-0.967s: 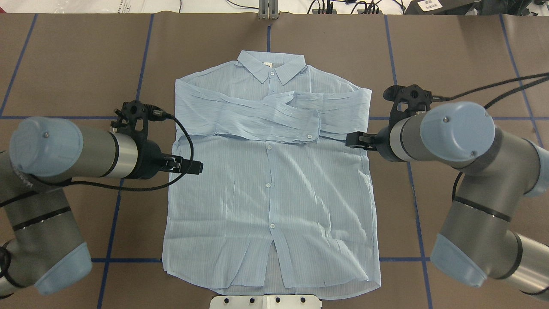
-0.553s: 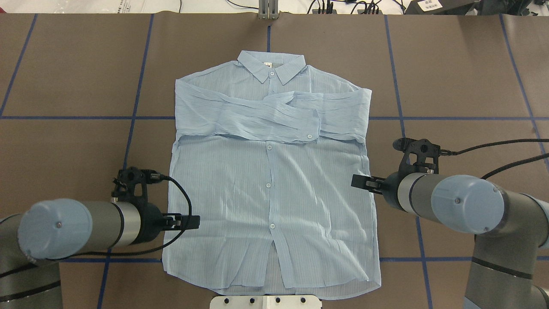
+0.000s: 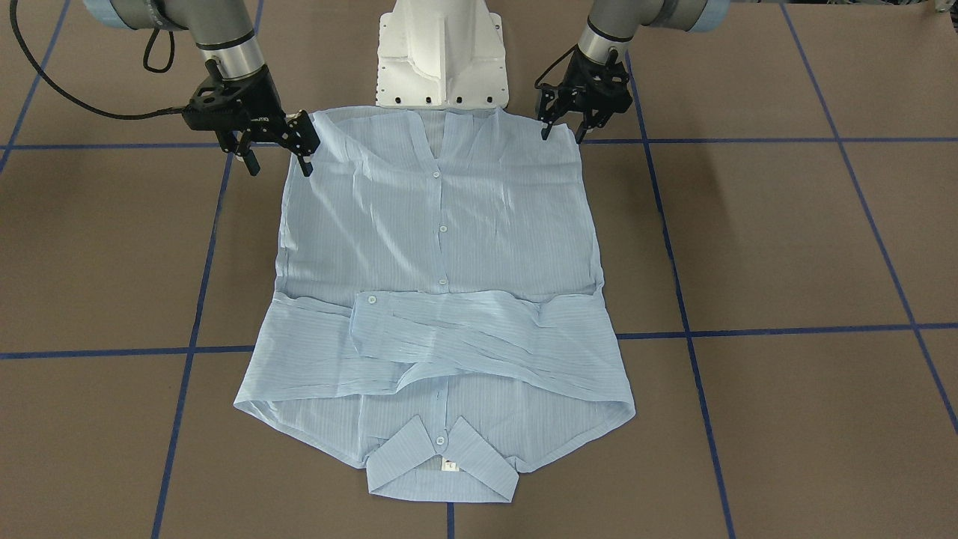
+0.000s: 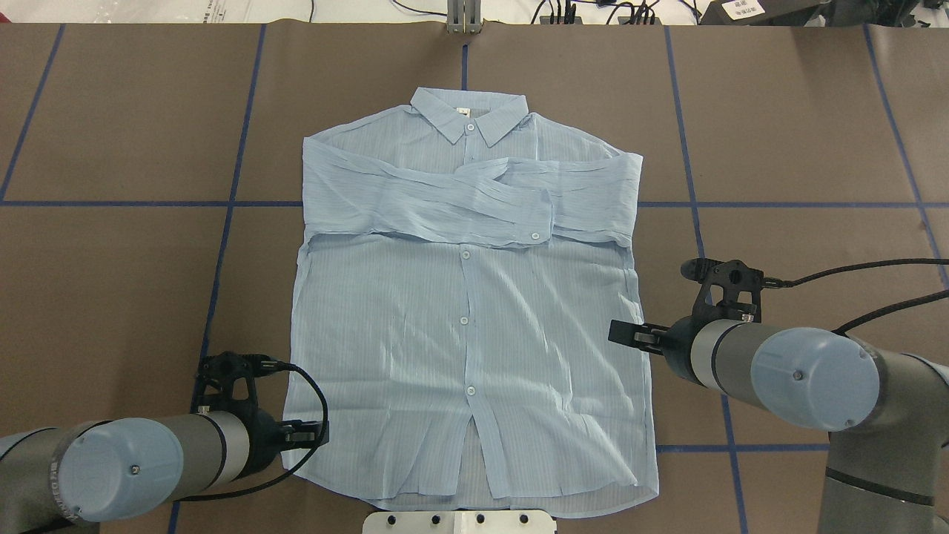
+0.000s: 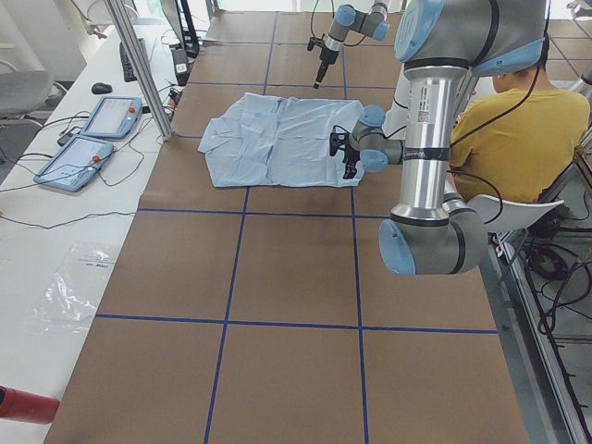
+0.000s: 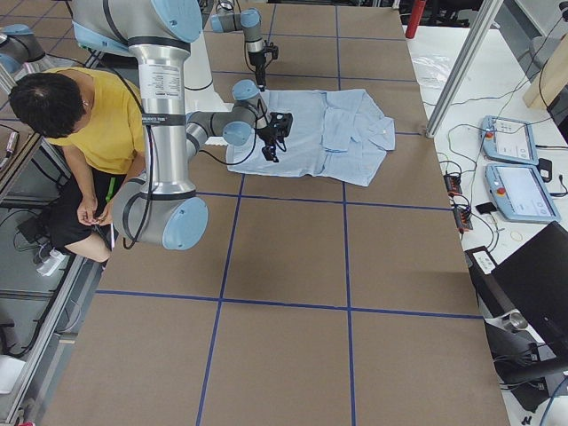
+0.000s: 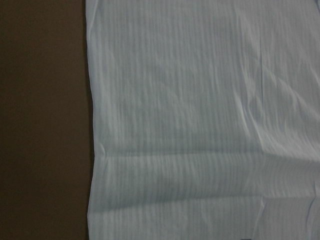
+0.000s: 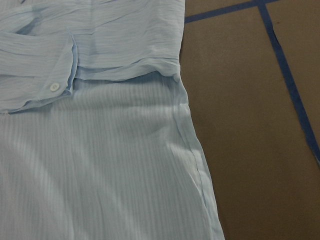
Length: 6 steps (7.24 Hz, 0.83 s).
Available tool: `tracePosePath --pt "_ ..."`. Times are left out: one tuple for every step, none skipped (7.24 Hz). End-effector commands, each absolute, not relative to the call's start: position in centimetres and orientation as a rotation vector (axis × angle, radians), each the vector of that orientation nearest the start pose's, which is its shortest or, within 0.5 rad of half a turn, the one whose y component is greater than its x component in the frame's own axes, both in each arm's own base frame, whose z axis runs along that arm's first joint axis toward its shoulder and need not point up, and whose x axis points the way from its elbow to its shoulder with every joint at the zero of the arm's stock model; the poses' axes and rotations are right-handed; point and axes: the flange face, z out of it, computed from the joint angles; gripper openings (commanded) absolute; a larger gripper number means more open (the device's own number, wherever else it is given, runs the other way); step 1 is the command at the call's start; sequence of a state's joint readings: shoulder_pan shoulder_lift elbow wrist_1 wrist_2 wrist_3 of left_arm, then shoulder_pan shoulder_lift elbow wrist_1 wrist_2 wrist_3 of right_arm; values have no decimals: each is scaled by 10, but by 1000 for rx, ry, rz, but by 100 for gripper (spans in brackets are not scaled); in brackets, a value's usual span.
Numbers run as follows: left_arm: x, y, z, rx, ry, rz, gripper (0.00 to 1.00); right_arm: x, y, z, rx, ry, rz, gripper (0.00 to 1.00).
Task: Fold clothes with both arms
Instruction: 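Lower both grippers to the hem corners nearest the robot and grasp them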
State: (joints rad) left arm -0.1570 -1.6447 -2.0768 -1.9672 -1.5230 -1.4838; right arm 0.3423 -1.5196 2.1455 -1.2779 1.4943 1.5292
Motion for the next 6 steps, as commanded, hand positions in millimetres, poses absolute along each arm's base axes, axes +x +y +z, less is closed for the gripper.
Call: tracePosePath --pt "476 -204 354 148 922 -69 53 -404 -293 338 245 -892 313 100" --pt "477 -201 355 146 921 -65 53 -404 -293 338 245 -892 313 100" --pt "479 -200 356 142 900 -62 53 -404 -293 338 245 -892 313 100" --pt "481 -196 359 137 885 -54 53 -404 -293 339 245 -891 313 100" --pt "481 -194 359 135 885 -50 53 -404 -293 339 245 -891 313 100" --pt "484 -189 359 130 884 -40 53 -404 -293 339 245 -889 313 100"
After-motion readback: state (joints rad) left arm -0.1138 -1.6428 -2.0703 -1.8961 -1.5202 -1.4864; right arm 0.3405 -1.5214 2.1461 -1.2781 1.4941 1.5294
